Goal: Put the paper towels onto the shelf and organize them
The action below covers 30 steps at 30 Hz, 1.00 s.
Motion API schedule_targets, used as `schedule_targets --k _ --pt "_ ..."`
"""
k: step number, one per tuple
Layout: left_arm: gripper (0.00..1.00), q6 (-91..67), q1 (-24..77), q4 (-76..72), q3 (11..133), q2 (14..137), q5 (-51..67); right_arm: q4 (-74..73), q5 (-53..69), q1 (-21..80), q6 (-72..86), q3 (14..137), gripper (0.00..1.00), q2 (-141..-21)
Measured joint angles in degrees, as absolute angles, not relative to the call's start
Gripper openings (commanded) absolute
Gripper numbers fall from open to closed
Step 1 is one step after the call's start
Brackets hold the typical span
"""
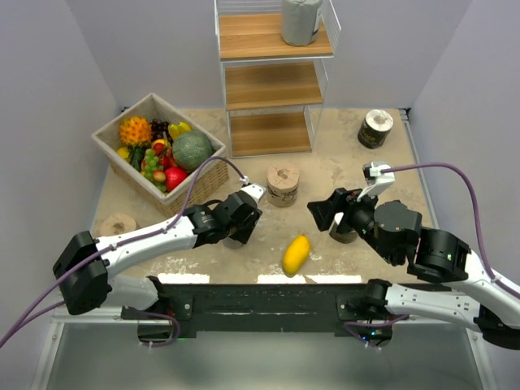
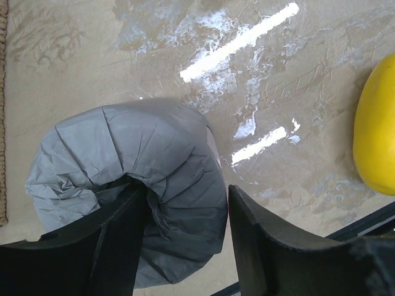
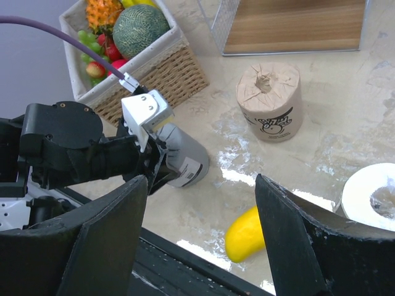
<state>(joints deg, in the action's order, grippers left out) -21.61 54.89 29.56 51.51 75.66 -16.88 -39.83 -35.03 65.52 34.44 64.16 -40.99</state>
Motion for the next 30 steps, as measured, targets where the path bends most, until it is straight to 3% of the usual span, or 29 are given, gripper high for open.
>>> schedule_targets --k 9,15,20,30 --pt "0.37 -21.41 54.92 30.13 51.86 75.72 -18.37 -39.83 -35.0 65.52 34.44 64.03 0.75 -40.97" --pt "0.34 -21.37 54.92 36.82 56.47 74.0 -20.29 -39.42 -35.0 65.52 33.08 64.18 0.75 -41.36" --pt "0.34 -19.57 54.92 42.87 70.67 72.4 -22.33 -39.33 -35.05 65.52 31.48 66.54 0.74 -43.75" --pt "0.35 -5.23 54.92 43.79 113.4 78.81 -28.12 -40.01 -33.85 65.52 28.34 71.0 0.75 -48.01"
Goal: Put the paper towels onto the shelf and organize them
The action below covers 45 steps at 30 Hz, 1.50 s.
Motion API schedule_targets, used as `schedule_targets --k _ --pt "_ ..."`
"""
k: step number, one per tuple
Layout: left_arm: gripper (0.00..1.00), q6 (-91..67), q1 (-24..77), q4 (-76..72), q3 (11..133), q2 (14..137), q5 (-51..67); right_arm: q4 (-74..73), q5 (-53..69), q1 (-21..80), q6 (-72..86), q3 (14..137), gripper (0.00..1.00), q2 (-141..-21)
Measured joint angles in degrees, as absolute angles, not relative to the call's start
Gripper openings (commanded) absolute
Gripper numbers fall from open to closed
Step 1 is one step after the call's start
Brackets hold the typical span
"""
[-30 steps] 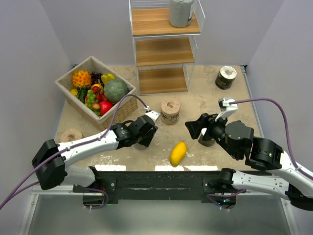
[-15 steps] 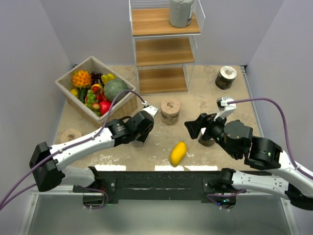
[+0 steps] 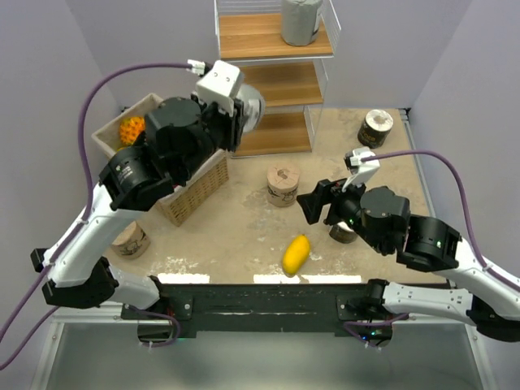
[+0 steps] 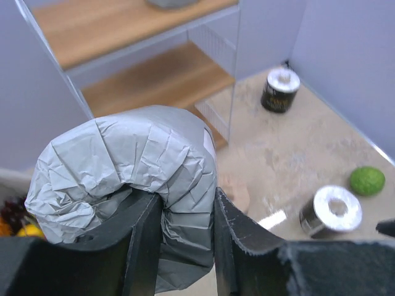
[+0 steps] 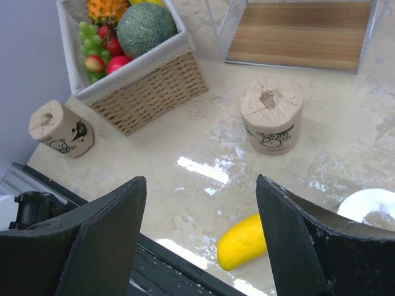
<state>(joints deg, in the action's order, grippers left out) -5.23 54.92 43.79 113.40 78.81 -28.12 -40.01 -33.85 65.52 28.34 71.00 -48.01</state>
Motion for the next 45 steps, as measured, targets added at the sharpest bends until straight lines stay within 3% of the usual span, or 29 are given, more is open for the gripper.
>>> schedule_targets --k 7,23,45 --pt "0.35 8.32 54.89 36.62 125.84 86.78 -30.52 -40.99 -33.26 65.52 27.62 73.23 0.75 -46.19" --pt "0.35 36.45 51.92 9.82 127.74 101.6 -32.03 -43.29 -30.44 65.52 28.1 73.87 0.75 -44.29" --pt "0.38 41.65 44.36 0.08 128.18 109.8 -27.68 -43.31 -30.17 65.52 28.03 76.23 0.76 -46.11"
